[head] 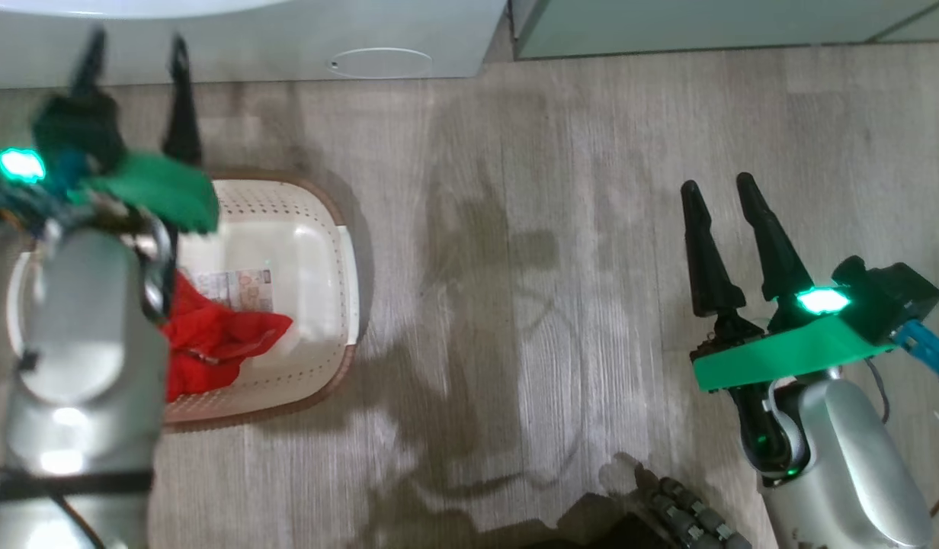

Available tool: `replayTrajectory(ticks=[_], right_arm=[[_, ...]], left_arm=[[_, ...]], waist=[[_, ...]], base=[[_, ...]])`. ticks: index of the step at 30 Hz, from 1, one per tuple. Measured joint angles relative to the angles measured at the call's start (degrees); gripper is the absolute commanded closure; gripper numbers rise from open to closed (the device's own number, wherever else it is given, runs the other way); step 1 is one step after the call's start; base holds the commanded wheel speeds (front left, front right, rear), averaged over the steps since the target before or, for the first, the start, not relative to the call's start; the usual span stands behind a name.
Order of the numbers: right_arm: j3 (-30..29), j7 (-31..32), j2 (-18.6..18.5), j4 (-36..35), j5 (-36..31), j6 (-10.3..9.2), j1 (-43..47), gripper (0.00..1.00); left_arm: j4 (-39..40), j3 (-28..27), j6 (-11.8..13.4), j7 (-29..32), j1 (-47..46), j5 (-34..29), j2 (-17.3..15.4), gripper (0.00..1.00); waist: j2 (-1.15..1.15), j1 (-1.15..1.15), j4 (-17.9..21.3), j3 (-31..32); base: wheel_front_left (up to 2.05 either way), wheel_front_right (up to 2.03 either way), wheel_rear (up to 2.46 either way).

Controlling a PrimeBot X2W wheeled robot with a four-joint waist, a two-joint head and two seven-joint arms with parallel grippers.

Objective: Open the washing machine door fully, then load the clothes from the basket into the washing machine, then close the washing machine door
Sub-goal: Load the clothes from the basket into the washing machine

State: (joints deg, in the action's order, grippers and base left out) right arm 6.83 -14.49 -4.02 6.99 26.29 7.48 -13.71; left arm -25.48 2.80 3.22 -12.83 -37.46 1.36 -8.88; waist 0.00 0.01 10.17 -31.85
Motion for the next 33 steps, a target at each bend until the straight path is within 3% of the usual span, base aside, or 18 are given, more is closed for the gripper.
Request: replayTrajectory(ticks=[8, 18, 29, 33], right_arm=[[0.75, 0.00, 0.16, 0.30, 0.16, 0.00, -0.13, 0.00], [1.83, 0.00, 0.40, 0.19, 0.52, 0.00, -2.27, 0.00], [4.20, 0.00, 0.73, 0.81, 1.91, 0.00, -3.46, 0.00], [4.79, 0.00, 0.76, 0.88, 3.04, 0.00, -3.69, 0.00]], left_arm=[[-6.55, 0.78, -0.71, 6.36, -11.45, -1.03, -2.56, 0.00], [-15.79, 1.27, -3.09, 13.99, -24.59, 0.24, -2.65, 0.00], [-26.10, 1.16, -9.31, 30.22, -35.01, 3.80, -7.54, 0.00], [-27.43, 2.93, -10.18, 35.60, -37.23, 4.80, -9.85, 0.00]], waist=[[0.00, 0.00, 1.86, -1.34], [0.00, -0.01, 3.42, -3.51], [0.00, -0.01, 6.65, -4.93], [0.00, -0.01, 7.48, -5.48]], base=[[0.00, 0.00, 0.00], [0.00, 0.00, 0.00], [0.00, 0.00, 0.00], [0.00, 0.00, 0.00]])
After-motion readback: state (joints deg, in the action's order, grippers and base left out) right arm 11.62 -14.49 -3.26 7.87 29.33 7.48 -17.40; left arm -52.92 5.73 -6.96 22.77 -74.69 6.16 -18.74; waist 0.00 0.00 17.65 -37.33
